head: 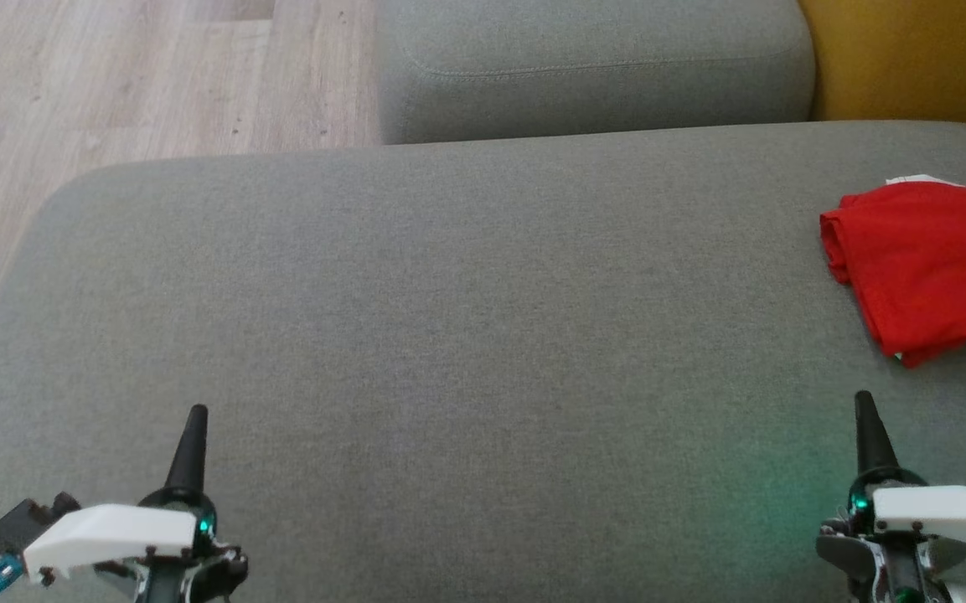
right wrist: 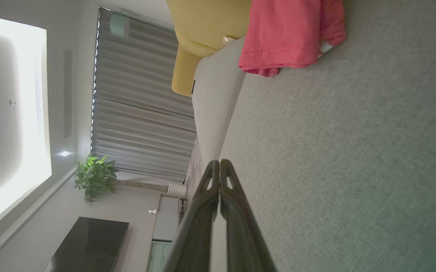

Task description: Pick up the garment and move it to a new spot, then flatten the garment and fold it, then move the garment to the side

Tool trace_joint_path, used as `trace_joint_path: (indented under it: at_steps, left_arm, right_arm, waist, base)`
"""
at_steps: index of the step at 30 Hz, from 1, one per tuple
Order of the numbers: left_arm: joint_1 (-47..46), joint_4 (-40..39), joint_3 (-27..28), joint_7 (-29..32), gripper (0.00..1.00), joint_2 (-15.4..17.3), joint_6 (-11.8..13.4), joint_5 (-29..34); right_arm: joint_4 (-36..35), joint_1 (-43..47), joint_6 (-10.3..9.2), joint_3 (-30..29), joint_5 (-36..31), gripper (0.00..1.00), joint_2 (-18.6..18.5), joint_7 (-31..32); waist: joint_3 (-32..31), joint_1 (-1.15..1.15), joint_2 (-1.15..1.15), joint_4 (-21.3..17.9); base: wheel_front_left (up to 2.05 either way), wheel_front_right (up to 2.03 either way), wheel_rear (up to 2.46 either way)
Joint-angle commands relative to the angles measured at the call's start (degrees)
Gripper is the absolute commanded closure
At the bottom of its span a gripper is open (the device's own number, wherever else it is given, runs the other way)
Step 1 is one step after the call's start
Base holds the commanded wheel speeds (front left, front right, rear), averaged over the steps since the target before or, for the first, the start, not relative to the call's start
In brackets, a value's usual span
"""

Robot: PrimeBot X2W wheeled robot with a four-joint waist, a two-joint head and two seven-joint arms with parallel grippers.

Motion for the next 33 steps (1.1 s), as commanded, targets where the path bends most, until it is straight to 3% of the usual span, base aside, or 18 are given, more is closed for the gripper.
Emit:
trace_joint_path:
  at_steps: [1,26,33]
  left_arm:
    - [-3.7,-1.4,2.1,0.6,1.00,0.8,-0.6,-1.9]
    - [-7.8,1.1,5.7,4.9,1.00,0.6,-2.8,-19.5]
    - [-7.9,1.1,6.0,5.1,1.00,0.5,-2.9,-19.7]
  right_arm:
    - [-2.3,-3.7,0.36,0.5,1.8,1.00,-1.2,0.5]
    - [-2.8,-6.5,0.44,-1.8,17.9,1.00,-1.2,4.8]
    - [-2.8,-6.5,0.44,-2.0,18.1,1.00,-1.1,4.9]
  waist:
    - [0.1,0.00,0.00,-0.1]
    - [1.0,0.00,0.00,-1.2]
    - [1.0,0.00,0.00,-1.2]
  base:
    - [0.00,0.00,0.00]
    - [0.00,0.00,0.00]
    - [0.00,0.00,0.00]
